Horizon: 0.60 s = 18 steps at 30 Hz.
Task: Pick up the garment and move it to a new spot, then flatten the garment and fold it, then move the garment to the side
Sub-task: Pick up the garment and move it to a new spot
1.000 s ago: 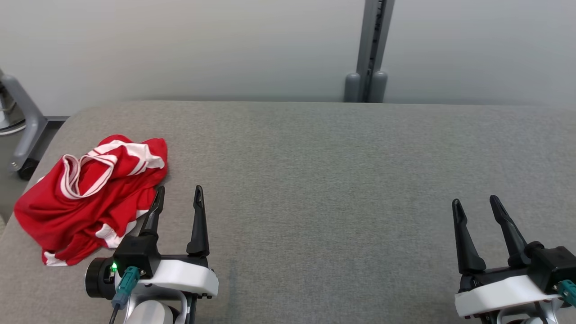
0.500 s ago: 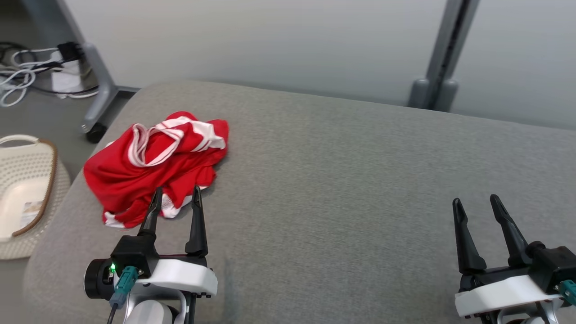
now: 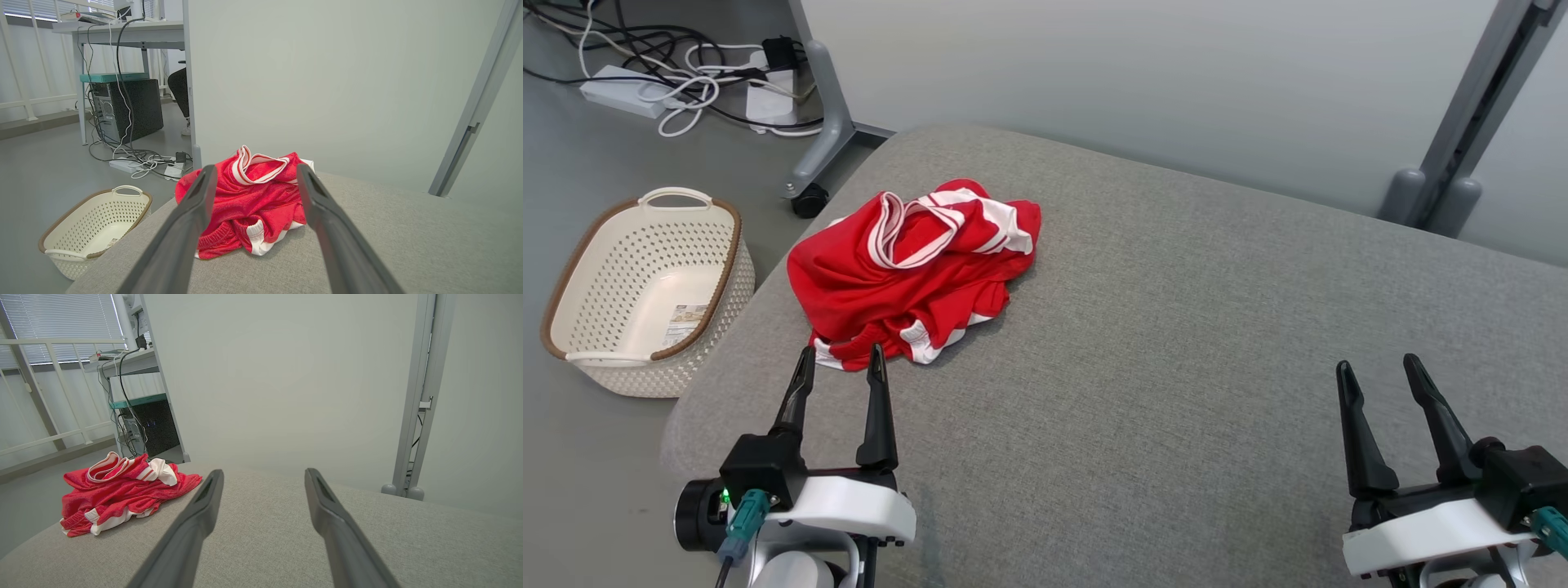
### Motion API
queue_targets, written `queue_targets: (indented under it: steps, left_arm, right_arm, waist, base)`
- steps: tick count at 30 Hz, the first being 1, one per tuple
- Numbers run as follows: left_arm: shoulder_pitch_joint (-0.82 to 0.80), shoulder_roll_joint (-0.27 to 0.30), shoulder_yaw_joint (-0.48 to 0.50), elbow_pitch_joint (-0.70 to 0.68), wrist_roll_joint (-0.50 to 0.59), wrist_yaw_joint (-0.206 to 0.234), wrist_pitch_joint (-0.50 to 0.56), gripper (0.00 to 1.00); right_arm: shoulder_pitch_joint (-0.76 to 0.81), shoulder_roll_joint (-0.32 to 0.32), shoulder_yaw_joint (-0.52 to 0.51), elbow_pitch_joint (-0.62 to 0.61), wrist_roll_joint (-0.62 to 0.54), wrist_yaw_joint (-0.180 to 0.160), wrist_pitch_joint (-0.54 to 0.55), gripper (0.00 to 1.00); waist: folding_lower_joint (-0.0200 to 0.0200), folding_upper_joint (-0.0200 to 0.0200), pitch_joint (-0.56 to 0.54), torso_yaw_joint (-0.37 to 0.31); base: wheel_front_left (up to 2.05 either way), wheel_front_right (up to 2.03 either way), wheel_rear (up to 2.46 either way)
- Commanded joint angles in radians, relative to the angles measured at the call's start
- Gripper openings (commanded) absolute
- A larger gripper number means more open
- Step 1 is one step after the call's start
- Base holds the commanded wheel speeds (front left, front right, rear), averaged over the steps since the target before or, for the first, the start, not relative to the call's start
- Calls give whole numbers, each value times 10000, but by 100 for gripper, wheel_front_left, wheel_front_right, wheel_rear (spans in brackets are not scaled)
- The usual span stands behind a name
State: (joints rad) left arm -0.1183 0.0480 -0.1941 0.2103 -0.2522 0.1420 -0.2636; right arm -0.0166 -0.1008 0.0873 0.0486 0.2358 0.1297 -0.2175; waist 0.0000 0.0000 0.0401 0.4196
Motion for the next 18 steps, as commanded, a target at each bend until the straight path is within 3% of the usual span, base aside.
queue_targets:
  steps: [1, 11, 18]
  left_arm:
    - [45, 43, 49, 4, -59, 14, -17, 100]
    - [-98, 80, 137, 203, -321, -212, 168, 100]
    - [-1326, 498, 307, -129, -831, -631, 1570, 100]
  right_arm:
    - [-67, -34, 3, 29, 4, 18, -42, 100]
    - [-110, -32, 96, 113, 144, 20, -82, 100]
    - [-139, -92, 15, 8, 169, 18, 29, 100]
  waist:
    - [0, 0, -29, 90]
    - [0, 0, -29, 123]
    - [0, 0, 168, 8]
  base:
    - [0, 0, 0]
    - [0, 0, 0]
    - [0, 0, 0]
